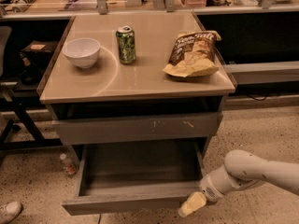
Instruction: Open middle drawer
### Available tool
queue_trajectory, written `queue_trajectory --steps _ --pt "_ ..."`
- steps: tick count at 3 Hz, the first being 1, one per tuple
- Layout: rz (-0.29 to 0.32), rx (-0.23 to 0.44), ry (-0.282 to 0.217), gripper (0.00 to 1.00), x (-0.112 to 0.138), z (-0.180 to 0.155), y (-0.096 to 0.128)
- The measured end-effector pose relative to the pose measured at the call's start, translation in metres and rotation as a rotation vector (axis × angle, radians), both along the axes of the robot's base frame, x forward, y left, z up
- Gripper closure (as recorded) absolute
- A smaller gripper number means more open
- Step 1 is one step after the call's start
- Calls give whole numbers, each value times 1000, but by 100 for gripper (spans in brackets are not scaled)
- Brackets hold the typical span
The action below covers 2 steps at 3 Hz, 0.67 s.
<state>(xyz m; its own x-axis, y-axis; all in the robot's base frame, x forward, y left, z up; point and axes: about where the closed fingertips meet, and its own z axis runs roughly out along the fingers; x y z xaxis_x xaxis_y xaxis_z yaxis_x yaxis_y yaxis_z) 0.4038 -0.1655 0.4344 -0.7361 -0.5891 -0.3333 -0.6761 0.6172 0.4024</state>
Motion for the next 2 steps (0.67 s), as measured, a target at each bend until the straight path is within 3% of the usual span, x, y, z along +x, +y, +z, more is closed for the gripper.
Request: queue_trajectory --steps 2 --pt "-15 0 11 0 -14 10 -6"
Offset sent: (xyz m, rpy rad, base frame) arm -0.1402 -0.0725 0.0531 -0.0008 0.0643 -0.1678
